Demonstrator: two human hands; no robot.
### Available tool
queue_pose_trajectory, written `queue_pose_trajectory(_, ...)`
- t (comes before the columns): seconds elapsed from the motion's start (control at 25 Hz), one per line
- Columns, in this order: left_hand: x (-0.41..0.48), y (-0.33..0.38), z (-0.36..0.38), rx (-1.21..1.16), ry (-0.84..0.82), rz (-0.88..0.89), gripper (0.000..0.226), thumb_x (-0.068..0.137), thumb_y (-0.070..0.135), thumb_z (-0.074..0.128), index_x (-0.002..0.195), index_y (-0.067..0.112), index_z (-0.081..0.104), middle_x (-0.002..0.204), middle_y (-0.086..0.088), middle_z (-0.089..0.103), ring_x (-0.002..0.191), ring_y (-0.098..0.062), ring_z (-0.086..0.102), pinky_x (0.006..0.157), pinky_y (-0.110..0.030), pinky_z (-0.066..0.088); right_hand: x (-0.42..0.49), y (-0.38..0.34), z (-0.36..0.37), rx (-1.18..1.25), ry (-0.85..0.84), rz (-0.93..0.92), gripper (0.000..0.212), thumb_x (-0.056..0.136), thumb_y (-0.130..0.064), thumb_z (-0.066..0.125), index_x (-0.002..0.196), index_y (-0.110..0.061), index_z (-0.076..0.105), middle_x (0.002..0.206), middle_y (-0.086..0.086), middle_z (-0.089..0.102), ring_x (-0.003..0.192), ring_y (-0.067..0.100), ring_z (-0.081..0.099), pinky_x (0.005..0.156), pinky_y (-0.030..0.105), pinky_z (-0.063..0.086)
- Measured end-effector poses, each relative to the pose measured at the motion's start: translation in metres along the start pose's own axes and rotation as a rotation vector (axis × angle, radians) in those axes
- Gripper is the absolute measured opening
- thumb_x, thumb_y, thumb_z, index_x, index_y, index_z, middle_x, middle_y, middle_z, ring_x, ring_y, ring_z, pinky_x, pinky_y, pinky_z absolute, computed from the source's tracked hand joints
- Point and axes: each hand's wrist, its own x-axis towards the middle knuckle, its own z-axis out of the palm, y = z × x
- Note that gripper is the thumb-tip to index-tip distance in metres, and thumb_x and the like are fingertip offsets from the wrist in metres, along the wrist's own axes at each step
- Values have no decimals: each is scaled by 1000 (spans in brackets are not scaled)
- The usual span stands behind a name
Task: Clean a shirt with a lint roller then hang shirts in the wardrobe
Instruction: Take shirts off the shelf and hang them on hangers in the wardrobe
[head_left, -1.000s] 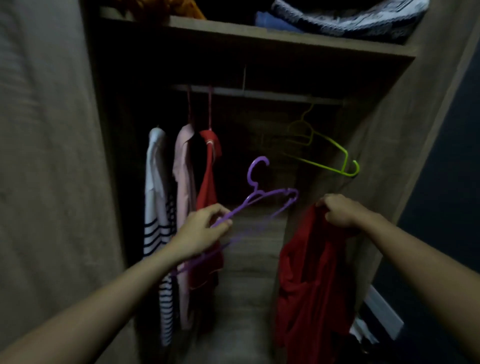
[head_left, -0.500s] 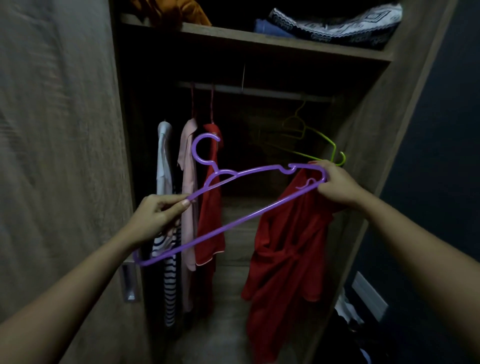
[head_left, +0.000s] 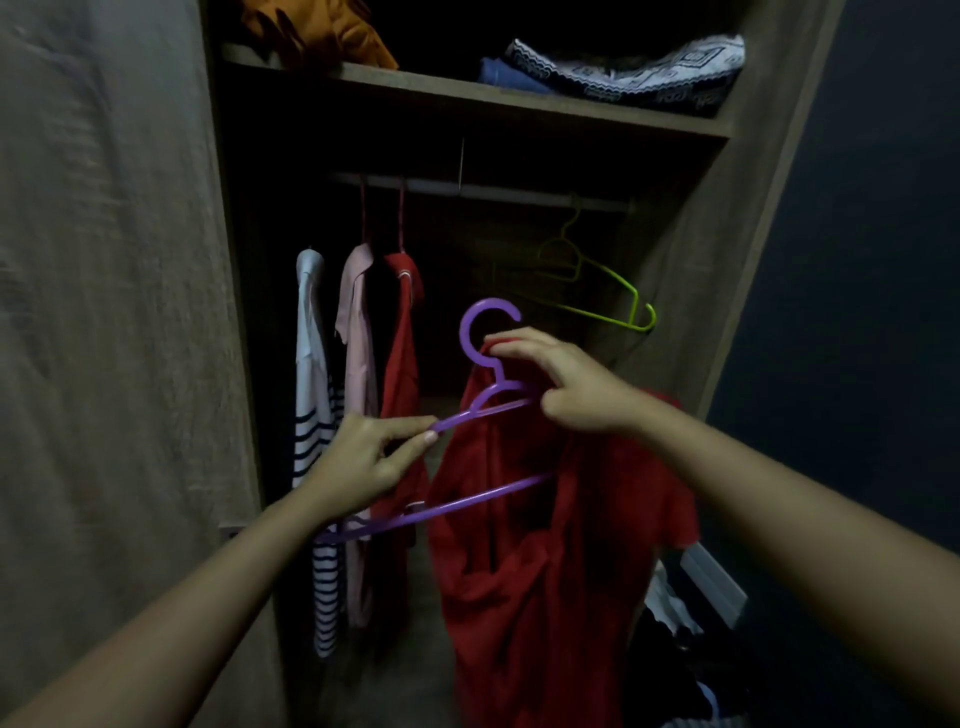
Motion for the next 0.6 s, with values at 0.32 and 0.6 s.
queue_pose_trajectory(0.32,-6,13,5,474,393,59,31,85,29,53,111,16,66,106,-6,68,93,-24,62,76,-27,39,-6,-13,7,-632,327,18,37,92,-56,33,93,-25,55,83,5,71,82,33,66,57,32,35)
queue_pose_trajectory(0.6,-82,29,111,205,-71,-392,33,77,41,62,105,39,46,121,-7,38,110,-25,42,93,-35,41,8,-31,-12,-456,531,-56,38,91,-55,36,86,-24,56,68,0,61,74,31,65,55,33,41)
